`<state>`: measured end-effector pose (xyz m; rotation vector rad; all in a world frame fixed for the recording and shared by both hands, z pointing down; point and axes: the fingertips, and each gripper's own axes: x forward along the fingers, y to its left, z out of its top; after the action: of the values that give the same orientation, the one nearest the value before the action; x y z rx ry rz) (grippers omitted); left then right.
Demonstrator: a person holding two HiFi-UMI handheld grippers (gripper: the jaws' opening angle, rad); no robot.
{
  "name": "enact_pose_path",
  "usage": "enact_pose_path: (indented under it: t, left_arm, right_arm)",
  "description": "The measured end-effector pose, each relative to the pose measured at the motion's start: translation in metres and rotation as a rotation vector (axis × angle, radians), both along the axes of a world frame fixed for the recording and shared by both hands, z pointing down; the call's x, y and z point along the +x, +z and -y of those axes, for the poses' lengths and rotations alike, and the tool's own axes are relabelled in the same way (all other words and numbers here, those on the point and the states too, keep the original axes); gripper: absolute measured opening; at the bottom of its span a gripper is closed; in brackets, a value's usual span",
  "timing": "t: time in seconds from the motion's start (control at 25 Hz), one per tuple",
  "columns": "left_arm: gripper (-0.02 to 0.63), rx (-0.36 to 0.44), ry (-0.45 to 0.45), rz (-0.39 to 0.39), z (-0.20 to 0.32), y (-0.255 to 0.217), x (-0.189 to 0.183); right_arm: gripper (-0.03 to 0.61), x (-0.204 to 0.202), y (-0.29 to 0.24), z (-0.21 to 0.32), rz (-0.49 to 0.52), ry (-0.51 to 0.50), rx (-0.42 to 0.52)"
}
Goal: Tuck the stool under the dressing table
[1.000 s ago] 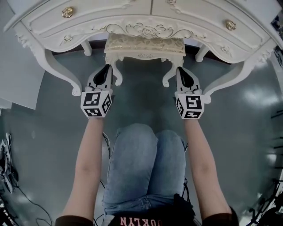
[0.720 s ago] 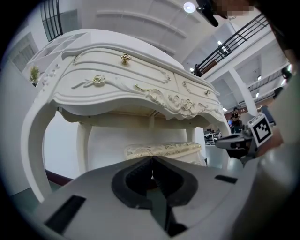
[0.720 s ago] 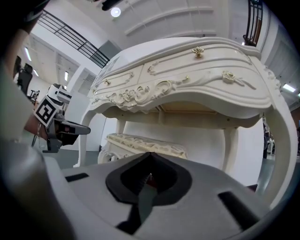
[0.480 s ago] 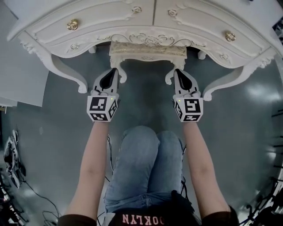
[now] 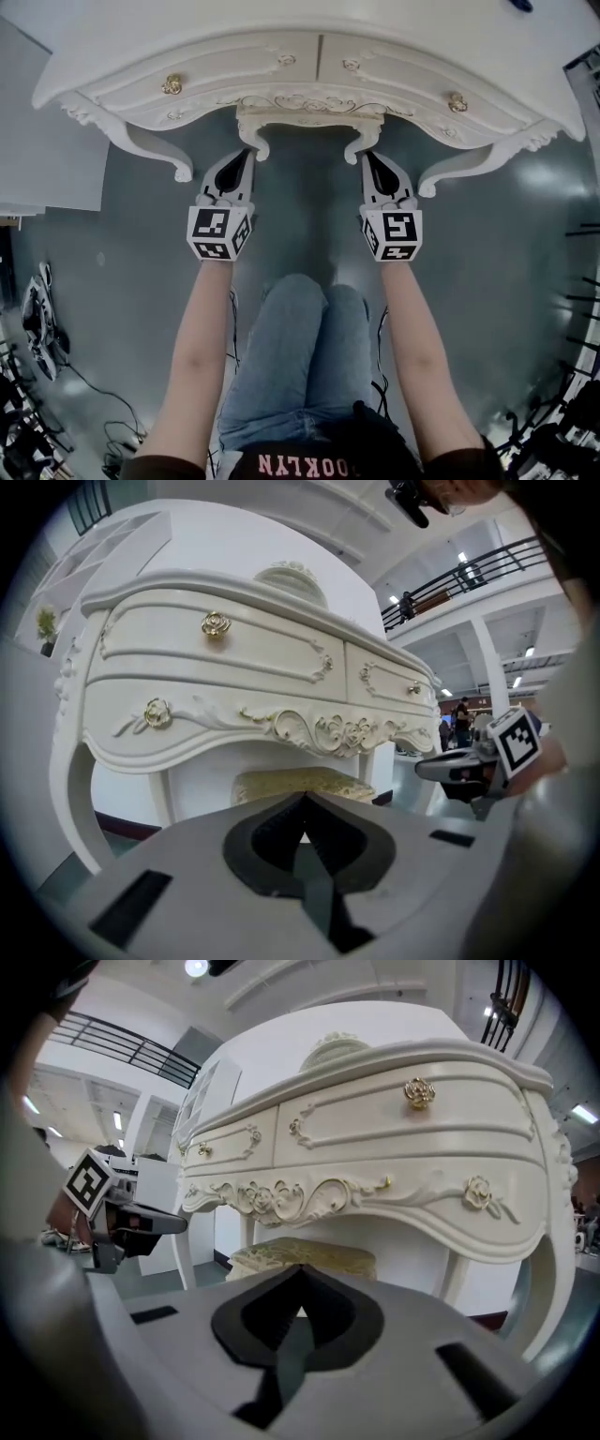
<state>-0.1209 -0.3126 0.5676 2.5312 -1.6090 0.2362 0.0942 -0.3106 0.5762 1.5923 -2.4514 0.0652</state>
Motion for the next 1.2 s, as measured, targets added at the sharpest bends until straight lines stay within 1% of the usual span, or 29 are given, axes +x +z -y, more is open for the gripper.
enact_pose_path:
  t: [0.12, 0.28, 0.6, 0.88, 1.0, 1.2]
  left_arm:
    - [0.005, -0.026, 0.017, 0.003, -0.01, -0.027, 0.005]
    - [0.006, -0.053, 0.004, -0.01, -0.021, -0.069, 0.004]
    - [0.005, -0.066, -0.024, -0.024, -0.047, -0.17, -0.003]
    - [0.005, -0.048, -0.044, -0.036, -0.06, -0.267, -0.01]
    - [0.005, -0.033, -0.054, -0.042, -0.064, -0.309, -0.012]
    - [0.005, 0.016, -0.056, -0.055, -0.07, -0.38, -0.015]
  right_arm:
    - [-0.002, -0.001, -0.026, -0.007, -0.002, 0.0, -0.031]
    - [-0.002, -0.005, -0.066, -0.02, -0.013, -0.011, -0.058]
    - [-0.002, -0.008, -0.167, -0.045, 0.003, -0.008, -0.08]
    - [-0.002, -0.008, -0.263, -0.064, 0.02, 0.012, -0.086]
    - [-0.002, -0.005, -0.308, -0.07, 0.021, 0.011, -0.069]
    - [-0.002, 0.0, -0.376, -0.075, 0.017, 0.011, -0.028]
